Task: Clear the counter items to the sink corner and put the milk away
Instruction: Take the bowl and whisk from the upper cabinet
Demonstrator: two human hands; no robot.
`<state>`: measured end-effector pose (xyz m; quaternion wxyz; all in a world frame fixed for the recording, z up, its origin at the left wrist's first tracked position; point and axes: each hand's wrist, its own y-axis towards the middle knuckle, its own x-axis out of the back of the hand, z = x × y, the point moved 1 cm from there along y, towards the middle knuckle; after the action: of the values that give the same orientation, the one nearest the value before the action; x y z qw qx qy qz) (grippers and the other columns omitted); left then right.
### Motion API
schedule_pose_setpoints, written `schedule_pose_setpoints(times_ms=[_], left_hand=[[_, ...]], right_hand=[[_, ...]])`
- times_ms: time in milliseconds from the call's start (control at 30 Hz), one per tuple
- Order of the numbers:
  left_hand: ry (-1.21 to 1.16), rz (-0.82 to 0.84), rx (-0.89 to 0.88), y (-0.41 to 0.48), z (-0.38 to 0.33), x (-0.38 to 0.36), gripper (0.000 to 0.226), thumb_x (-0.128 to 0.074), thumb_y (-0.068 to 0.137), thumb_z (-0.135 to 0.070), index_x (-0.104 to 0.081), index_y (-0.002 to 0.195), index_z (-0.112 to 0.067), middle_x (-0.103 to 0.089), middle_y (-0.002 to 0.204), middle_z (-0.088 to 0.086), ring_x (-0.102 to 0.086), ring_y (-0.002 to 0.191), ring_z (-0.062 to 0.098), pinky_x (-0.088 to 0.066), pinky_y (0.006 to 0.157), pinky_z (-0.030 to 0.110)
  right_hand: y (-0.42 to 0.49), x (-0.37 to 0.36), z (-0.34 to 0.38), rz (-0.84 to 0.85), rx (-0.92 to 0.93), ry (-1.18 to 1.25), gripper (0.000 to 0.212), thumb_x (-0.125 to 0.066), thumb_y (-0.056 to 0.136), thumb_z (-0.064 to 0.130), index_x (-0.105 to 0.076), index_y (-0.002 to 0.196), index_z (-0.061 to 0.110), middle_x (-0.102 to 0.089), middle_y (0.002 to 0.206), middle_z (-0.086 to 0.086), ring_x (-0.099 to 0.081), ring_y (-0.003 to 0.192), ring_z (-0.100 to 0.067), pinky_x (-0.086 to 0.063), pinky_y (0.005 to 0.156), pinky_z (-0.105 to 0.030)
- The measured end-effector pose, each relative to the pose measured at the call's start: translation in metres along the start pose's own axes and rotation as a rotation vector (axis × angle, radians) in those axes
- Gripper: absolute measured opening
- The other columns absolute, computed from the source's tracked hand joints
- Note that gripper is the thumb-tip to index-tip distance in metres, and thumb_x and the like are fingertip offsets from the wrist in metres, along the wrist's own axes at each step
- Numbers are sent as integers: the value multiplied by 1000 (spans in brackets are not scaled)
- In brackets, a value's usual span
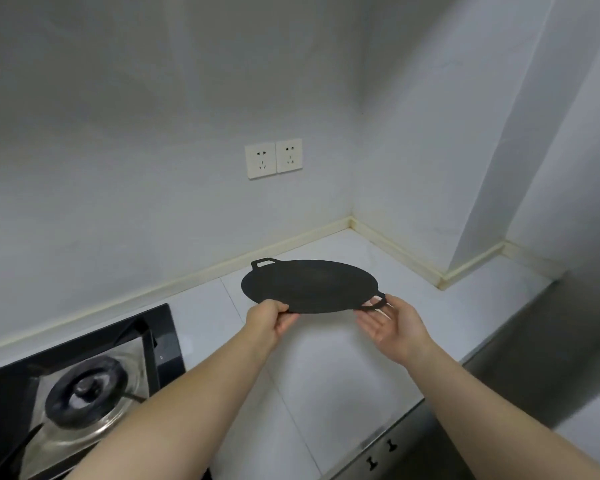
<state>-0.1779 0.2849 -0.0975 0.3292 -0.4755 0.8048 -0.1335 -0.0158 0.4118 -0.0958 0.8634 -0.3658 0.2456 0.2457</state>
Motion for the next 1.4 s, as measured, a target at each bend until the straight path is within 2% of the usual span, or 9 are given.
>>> schedule_pose_setpoints(times_ms=[133, 400, 567, 700, 800, 933, 1133, 1233, 1400], left_hand=[[-22, -36, -6, 31, 17, -33, 35, -37, 88, 17, -48, 120, 8, -60, 86, 12, -63, 79, 26, -55, 74, 33], [-67, -76, -15, 64, 41, -57, 39, -38, 85, 20, -49, 119, 5, -60, 86, 11, -61, 74, 23, -56, 71, 33], [-51, -28, 42, 76, 44, -53, 31, -41, 86, 18, -53, 110, 3, -63, 88, 13, -63, 76, 23, -53, 76, 32], [-63, -14, 60, 84, 36, -44, 14, -44, 90, 9, -56, 91, 2, -67, 72, 15, -67, 64, 22, -58, 57, 27], [-81, -88, 30, 92, 24, -33, 11, -47, 92, 1, -57, 89, -3, -68, 58, 7, -66, 46, 14, -57, 50, 27], [-46, -150, -2, 102, 6, -21, 11, -48, 91, 3, -58, 88, -2, -63, 80, 10, -66, 52, 15, -54, 45, 22], [119, -133, 25, 112, 2, -29, 18, -40, 92, 12, -53, 99, 3, -61, 81, 10, -61, 68, 19, -55, 69, 28], [114, -163, 31, 115, 9, -37, 21, -38, 91, 15, -52, 100, 3, -59, 81, 10, -59, 69, 21, -48, 78, 34], [109, -178, 56, 122, 18, -41, 26, -37, 90, 17, -51, 78, -1, -57, 80, 10, -58, 67, 21, -49, 79, 36]], right_hand=[[42, -4, 11, -90, 5, 6, 14, -48, 96, 14, -51, 84, 10, -58, 110, -18, -60, 98, -31, -46, 90, -37], [92, -12, -6, -213, -14, -3, 27, -48, 94, -1, -52, 121, -3, -63, 105, -19, -59, 110, -31, -48, 90, -37], [105, -7, 4, -322, 9, -89, 33, -42, 88, -13, -51, 119, -8, -57, 75, -13, -57, 66, -21, -50, 80, -37], [115, -2, 15, -327, 6, -127, 36, -41, 88, -14, -50, 121, -4, -57, 76, -13, -57, 65, -21, -54, 64, -33], [122, 10, 23, -295, 10, -151, 34, -40, 88, -14, -51, 119, -4, -57, 79, -14, -57, 68, -23, -49, 77, -37], [130, 23, 39, -251, 20, -165, 25, -37, 89, -15, -53, 102, -1, -58, 82, -13, -58, 71, -23, -52, 71, -35], [137, 31, 44, -222, 52, -90, 15, -44, 94, -1, -56, 86, 4, -68, 68, -10, -61, 71, -21, -56, 50, -26], [137, 25, 36, -218, 27, -75, 10, -54, 94, 13, -58, 88, 8, -65, 83, -9, -63, 75, -20, -53, 61, -31], [143, 30, 27, -297, 4, -117, 9, -49, 90, -5, -56, 93, 1, -60, 79, -14, -58, 67, -23, -55, 44, -29]])
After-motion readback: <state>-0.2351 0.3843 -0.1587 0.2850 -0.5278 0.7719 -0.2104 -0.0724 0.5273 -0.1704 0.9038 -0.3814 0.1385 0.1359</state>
